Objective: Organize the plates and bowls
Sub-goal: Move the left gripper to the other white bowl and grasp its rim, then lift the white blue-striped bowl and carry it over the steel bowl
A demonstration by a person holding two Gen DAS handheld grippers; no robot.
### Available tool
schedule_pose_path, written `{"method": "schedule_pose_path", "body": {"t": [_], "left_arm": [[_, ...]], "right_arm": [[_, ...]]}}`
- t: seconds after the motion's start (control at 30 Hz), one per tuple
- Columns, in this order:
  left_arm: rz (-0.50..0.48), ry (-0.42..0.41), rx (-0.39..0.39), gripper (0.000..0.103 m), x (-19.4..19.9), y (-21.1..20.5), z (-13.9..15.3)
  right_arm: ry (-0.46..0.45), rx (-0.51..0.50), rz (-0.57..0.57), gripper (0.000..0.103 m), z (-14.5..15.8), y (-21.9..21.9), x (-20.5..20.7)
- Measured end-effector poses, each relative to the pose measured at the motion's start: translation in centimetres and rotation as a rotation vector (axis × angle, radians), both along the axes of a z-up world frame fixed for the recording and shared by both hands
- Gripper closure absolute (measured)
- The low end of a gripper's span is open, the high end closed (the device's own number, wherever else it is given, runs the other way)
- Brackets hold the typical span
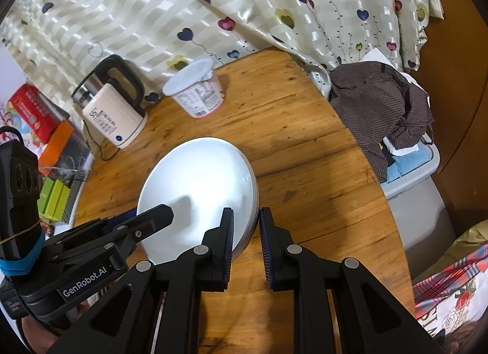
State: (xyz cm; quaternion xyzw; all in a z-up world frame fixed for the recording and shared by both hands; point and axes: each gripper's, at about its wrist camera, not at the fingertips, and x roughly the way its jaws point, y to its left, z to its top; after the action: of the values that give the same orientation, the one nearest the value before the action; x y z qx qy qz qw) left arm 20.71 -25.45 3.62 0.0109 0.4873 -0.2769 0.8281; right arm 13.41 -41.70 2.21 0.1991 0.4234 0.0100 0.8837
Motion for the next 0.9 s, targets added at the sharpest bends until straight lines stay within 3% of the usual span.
{"method": "schedule_pose_path", "body": {"t": [0.9], "left_arm": [[0.096,-0.063,-0.036,0.076,-8.0,8.8,3.7]], "right_arm": [[-0.045,0.016,0.132,0.086,3.5,7.6,-6.3]]}}
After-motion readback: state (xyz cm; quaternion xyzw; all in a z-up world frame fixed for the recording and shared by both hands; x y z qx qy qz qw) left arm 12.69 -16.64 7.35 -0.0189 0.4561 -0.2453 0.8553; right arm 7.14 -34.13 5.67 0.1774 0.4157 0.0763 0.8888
